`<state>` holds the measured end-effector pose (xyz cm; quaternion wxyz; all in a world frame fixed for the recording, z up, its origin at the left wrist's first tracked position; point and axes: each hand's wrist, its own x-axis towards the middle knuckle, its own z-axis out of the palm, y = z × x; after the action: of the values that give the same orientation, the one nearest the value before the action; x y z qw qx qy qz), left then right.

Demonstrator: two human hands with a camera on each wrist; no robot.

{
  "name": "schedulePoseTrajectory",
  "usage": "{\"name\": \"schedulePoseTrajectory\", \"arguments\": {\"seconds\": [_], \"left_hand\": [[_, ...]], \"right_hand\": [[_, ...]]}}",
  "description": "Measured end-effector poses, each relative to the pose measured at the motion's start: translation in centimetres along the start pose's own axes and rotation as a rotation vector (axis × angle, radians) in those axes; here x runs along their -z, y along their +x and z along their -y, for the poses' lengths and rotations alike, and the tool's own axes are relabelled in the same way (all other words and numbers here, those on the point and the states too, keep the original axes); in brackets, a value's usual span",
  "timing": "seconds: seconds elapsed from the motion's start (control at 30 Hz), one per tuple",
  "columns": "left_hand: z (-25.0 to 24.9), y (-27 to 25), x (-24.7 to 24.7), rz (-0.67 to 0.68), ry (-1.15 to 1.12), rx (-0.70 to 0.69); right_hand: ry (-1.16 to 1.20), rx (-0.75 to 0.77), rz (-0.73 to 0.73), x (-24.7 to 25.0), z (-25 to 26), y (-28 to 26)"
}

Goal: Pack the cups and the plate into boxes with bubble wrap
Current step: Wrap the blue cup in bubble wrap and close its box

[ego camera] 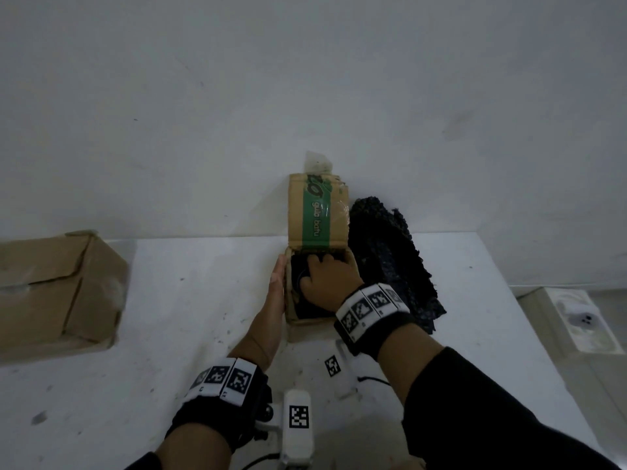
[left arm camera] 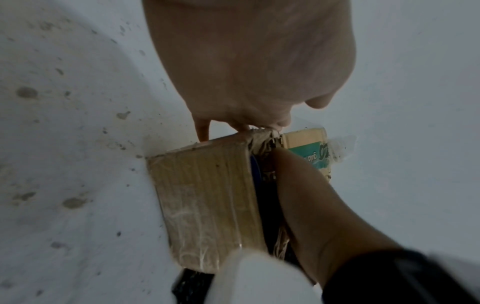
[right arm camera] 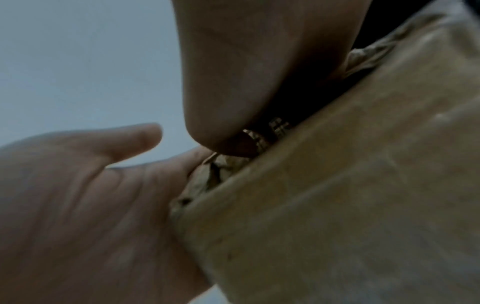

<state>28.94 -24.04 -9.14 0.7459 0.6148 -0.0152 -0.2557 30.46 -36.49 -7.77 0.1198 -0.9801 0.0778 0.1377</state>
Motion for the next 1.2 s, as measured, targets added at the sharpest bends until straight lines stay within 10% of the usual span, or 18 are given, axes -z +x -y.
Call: {"name": "schedulePoseTrajectory", "arguments": {"seconds": [0.57, 0.8, 1.0, 1.2], "left_hand": [[-0.3, -0.4, -0.8, -0.023, 0.057, -0.151], [-1.5, 1.1, -3.3, -0.432, 0.942, -0.376], [-4.1, 3.3, -9.7, -0.068, 1.283, -0.704], [-4.2, 5.8, -13.3, 0.170, 1.610, -0.524]], "right_hand": [[0.011, 0.302, -0.161, -1.2, -1.2, -1.9], [0.111, 0.086, -0.748, 1.9, -8.1, -5.0], [0.259, -0.385, -0.455, 1.3, -13.1, -5.1], [0.173, -0.345, -0.298, -0.8, -15.4, -3.9]]}}
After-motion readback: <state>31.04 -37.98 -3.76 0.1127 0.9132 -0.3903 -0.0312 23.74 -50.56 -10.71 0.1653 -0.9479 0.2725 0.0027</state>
